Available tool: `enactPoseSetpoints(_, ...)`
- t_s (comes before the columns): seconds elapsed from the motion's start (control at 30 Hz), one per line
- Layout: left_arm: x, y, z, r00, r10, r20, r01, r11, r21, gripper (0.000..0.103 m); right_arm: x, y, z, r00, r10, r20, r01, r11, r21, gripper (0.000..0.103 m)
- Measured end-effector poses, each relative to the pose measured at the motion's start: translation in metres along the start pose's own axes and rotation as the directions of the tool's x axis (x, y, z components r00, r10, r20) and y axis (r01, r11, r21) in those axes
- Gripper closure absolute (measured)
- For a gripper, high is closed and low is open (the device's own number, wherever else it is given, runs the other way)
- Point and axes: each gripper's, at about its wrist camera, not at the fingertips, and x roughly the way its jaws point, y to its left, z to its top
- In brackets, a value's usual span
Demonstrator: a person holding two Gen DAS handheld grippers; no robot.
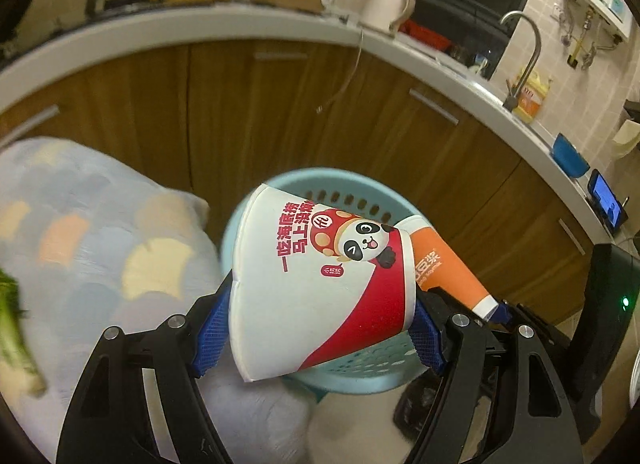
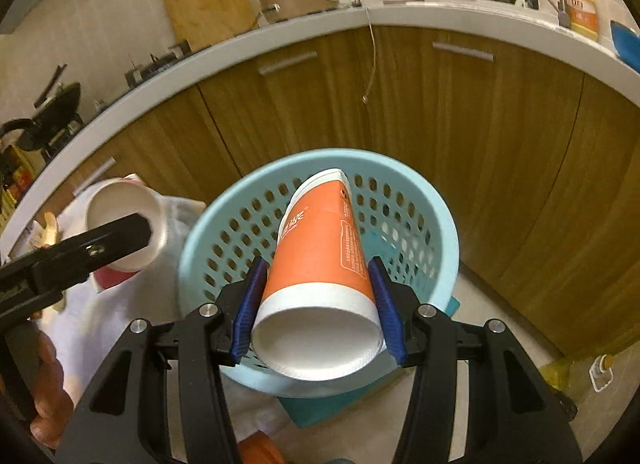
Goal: Collect trash
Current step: 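Carry both cups over the blue basket and open both tools to drop them, then move left tool to the red plastic bag while right tool reaches the clear bag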
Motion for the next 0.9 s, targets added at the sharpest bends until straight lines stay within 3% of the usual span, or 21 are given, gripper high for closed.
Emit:
enactPoseSetpoints(0.23, 0.032, 0.001, -0.002, 0.996, -0.015, -0.083, 0.015, 1.0, -0.009, 0.029, 0.012, -0.007, -0.004, 0.999, -0.001, -0.037, 0.001, 1.0, 0.015, 0.054)
enactPoseSetpoints(0.3, 0.038, 0.0, -0.003, 0.995, 0.003, -0.101, -0.003, 1.0, -0.005, 0.023, 0.013, -0.012, -0.005, 0.999, 0.002, -0.04, -0.001, 0.999, 0.034, 0.053)
enactPoseSetpoints(0.4, 0.039, 0.004, -0.006, 0.995, 0.005, -0.103, -0.006, 1.0, -0.012, 0.023, 0.012, -0.016, -0.006, 0.999, 0.0, -0.04, 0.002, 0.998, 0.055, 0.048)
enactPoseSetpoints(0.73, 0.024, 0.007, -0.01, 0.997, -0.002, -0.075, 0.001, 1.0, -0.014, 0.023, 0.011, -0.023, -0.006, 0.999, 0.011, -0.048, -0.007, 0.996, 0.091, 0.045)
enactPoseSetpoints(0.9, -0.009, 0.014, -0.012, 0.999, -0.041, 0.001, 0.041, 0.999, -0.029, 0.023, 0.003, -0.008, -0.004, 0.999, 0.025, -0.035, -0.023, 0.998, 0.056, 0.045)
